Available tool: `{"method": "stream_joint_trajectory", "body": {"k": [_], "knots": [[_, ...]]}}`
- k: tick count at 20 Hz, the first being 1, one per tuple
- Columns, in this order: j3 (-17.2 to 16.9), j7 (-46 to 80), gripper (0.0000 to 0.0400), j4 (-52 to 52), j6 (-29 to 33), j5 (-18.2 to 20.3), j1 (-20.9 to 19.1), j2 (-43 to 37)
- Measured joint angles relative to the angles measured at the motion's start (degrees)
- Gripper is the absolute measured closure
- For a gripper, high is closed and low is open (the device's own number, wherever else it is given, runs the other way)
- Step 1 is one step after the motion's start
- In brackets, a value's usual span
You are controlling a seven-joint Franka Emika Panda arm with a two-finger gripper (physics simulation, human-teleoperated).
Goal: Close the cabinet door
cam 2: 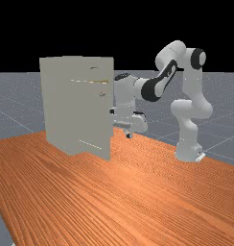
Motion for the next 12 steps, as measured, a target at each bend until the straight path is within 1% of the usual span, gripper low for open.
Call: {"method": "stream_joint_trajectory", "body": {"k": [2,4,8,12], "knots": [[-2.43,-0.22,0.04,7.64,-4.15,2.77,1.79,5.44],[-4.48,-0.3,0.04,11.38,-6.75,5.02,3.19,8.31],[-7.49,-0.02,0.04,13.22,-8.27,7.36,5.52,10.29],[-8.55,2.7,0.04,12.61,-9.43,9.3,6.17,11.38]]}}
